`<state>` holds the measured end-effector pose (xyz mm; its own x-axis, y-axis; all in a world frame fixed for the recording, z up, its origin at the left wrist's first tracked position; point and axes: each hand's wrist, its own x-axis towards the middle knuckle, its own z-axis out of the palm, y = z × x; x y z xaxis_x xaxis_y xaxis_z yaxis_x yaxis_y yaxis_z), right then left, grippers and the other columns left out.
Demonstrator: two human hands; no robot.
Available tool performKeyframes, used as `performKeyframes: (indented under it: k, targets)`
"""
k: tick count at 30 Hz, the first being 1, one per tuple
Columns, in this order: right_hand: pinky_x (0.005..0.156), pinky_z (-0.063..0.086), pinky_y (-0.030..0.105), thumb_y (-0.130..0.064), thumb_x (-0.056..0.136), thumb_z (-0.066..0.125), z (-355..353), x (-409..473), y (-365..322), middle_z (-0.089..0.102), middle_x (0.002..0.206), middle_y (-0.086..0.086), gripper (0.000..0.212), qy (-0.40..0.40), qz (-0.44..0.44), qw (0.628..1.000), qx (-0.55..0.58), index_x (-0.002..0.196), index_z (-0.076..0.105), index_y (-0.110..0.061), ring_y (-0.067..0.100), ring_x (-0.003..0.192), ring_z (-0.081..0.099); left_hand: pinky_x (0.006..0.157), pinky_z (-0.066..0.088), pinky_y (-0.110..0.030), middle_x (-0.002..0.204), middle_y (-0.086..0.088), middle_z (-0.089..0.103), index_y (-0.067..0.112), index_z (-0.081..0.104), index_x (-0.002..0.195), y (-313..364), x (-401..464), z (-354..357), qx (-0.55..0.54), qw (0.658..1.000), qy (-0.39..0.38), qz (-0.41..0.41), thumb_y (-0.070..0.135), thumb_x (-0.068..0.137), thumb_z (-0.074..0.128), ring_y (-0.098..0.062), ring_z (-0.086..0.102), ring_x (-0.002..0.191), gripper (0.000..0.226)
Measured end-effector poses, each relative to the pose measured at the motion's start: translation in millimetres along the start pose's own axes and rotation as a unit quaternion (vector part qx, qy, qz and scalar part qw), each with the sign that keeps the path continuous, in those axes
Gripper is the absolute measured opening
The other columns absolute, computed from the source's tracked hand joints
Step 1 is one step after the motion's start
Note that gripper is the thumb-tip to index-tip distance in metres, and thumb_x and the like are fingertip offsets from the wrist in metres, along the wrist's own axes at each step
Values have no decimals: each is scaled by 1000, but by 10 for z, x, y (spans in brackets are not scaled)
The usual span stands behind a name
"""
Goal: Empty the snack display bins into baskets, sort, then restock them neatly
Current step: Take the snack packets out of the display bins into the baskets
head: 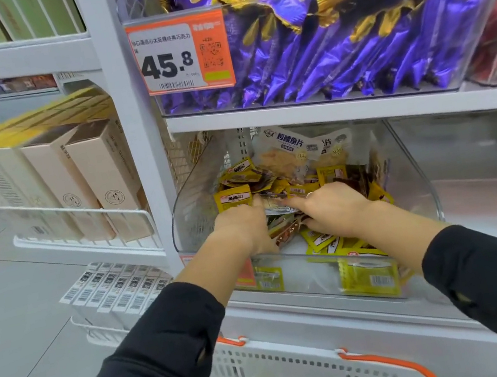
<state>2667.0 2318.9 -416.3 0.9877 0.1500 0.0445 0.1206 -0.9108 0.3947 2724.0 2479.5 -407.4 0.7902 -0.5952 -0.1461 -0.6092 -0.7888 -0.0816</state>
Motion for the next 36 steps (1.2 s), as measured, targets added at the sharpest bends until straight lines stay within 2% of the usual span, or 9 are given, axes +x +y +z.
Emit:
performKeyframes:
  k: [5, 9, 13, 17, 22, 28, 30, 34, 36]
  targets:
    - [64, 40, 30, -39, 97, 47, -70, -104, 233, 68, 105, 8, 46, 22, 51, 998, 9, 140, 40, -26, 29, 96, 64, 60, 39, -31, 90, -4, 61, 10, 50, 114, -47, -81, -83, 6, 991, 136, 13, 51, 83, 65, -27, 60, 83, 53]
    - [63, 40, 28, -41, 93, 54, -85, -115, 294, 67, 109, 9, 49, 8, 82, 994, 69, 140, 43, -28, 29, 100, 62, 61, 40, -29, 70, 2, 53, 17, 59, 81, -158, -59, -78, -100, 988, 113, -6, 51, 85, 62, -25, 55, 75, 34]
    - [71, 45, 31, -41, 92, 57, 4, -58, 216, 65, 114, 8, 48, -18, 75, 993, 93, 135, 48, -24, 28, 104, 61, 65, 41, -29, 71, 4, 52, 20, 59, 89, -110, 50, 29, -158, 987, 33, 1, 49, 82, 66, -24, 55, 79, 31]
    - [70, 45, 28, -38, 94, 55, 9, -11, 256, 64, 118, 10, 57, -64, 73, 985, 142, 146, 37, -23, 28, 105, 59, 77, 47, -32, 103, 3, 59, 21, 56, 117, -193, 122, 41, -180, 982, -53, 28, 66, 70, 71, -22, 56, 95, 67]
    - [66, 47, 31, -41, 84, 67, 35, 11, 168, 64, 115, 11, 80, -115, 36, 987, 106, 150, 25, -22, 29, 98, 60, 99, 47, -42, 148, -6, 40, 16, 4, 155, -114, 149, 59, -98, 984, -137, 58, 61, 70, 75, -29, 46, 128, 119]
    - [60, 40, 29, -35, 85, 65, -31, 20, 212, 56, 93, 5, 78, -134, 29, 983, 118, 150, 24, -23, 24, 82, 51, 82, 45, -28, 129, -6, 52, 13, 28, 149, -263, 134, -19, -187, 972, -116, 80, 27, 82, 74, -25, 52, 114, 82]
    - [65, 41, 28, -32, 89, 60, -44, 10, 246, 60, 103, 8, 66, -120, 37, 980, 155, 148, 31, -23, 25, 88, 55, 71, 44, -28, 104, -4, 56, 11, 46, 131, -330, 119, -32, -213, 969, -94, 83, 23, 84, 72, -26, 54, 98, 55]
    - [78, 50, 32, -30, 90, 59, -90, 9, 295, 62, 119, 9, 55, -119, 57, 971, 197, 142, 43, -20, 26, 99, 58, 80, 42, -33, 107, -5, 55, 14, 50, 128, -365, 86, -68, -233, 968, -74, 60, 22, 89, 64, -29, 54, 104, 43]
    - [65, 48, 30, -33, 90, 58, -102, 7, 242, 62, 107, 4, 56, -132, 53, 977, 158, 142, 40, -23, 24, 91, 57, 72, 40, -30, 87, 0, 52, 15, 53, 116, -286, 72, -56, -205, 974, -86, 45, 27, 89, 62, -26, 53, 91, 30]
